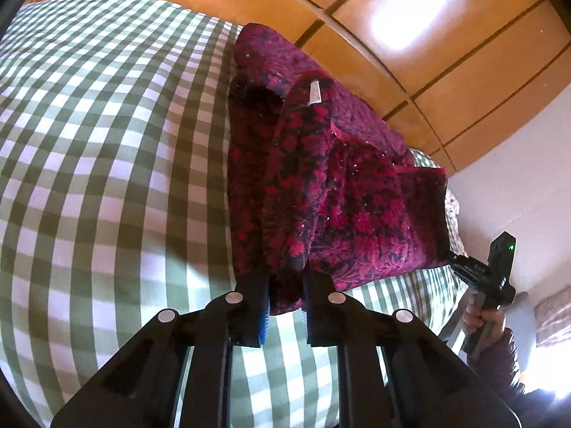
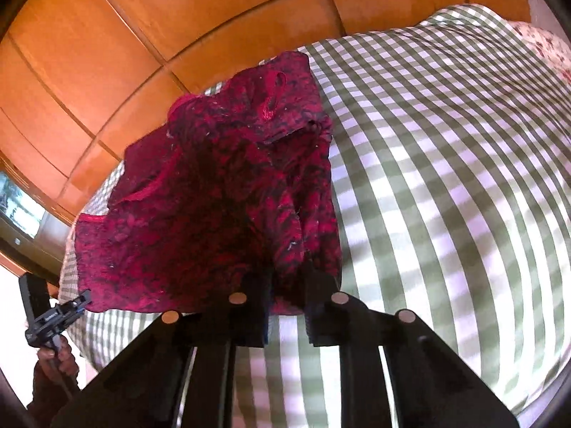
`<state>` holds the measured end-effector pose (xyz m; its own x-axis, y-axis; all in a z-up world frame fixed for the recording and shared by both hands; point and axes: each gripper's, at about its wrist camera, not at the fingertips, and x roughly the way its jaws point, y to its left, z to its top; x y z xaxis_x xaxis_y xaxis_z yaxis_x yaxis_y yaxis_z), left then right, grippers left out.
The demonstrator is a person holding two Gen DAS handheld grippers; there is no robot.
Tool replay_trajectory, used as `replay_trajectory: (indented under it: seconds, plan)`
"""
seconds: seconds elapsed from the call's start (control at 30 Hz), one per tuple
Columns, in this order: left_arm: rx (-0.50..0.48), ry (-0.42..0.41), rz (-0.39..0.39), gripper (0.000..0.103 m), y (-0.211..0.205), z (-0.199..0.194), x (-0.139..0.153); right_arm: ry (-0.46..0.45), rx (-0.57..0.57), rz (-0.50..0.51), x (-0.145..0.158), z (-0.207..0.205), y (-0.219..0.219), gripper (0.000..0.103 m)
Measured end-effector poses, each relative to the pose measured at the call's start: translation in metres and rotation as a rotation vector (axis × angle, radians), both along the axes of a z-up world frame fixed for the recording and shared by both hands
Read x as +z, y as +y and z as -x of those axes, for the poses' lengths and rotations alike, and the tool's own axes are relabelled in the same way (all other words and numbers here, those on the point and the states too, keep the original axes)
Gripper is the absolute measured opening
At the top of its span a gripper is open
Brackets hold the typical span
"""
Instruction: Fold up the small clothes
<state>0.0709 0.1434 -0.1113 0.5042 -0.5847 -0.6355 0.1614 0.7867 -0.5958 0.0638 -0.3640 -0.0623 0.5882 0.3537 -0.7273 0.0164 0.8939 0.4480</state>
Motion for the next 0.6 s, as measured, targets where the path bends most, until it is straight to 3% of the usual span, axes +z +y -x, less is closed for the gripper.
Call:
replay_trajectory:
  seconds: [0.27,0.4,0.47,0.53,0.6]
  plan:
    - [-0.058,0.022,0.003,0.013,0.004,0.023,-0.005,0.052,0.032,-0.074,0.003,0.058,-0.013,0.013]
    - [-0.075,0.04,-0.023,0.016,0.004,0.049,-0.008,0.1,0.062,-0.026,-0.001,0.09,-0.012,0.015]
    - [-0.061,0.017,-0.068,0.027,0.001,0.056,0.0,0.089,0.037,0.019,0.006,0.095,-0.01,0.025]
    - [-0.042,-0.014,-0.105,0.065,0.0,0.055,0.01,0.038,0.006,0.065,0.018,0.094,-0.009,0.039]
    - [-0.014,-0.065,-0.147,0.068,-0.001,0.053,0.021,-0.035,-0.011,0.125,0.036,0.09,0.0,0.051]
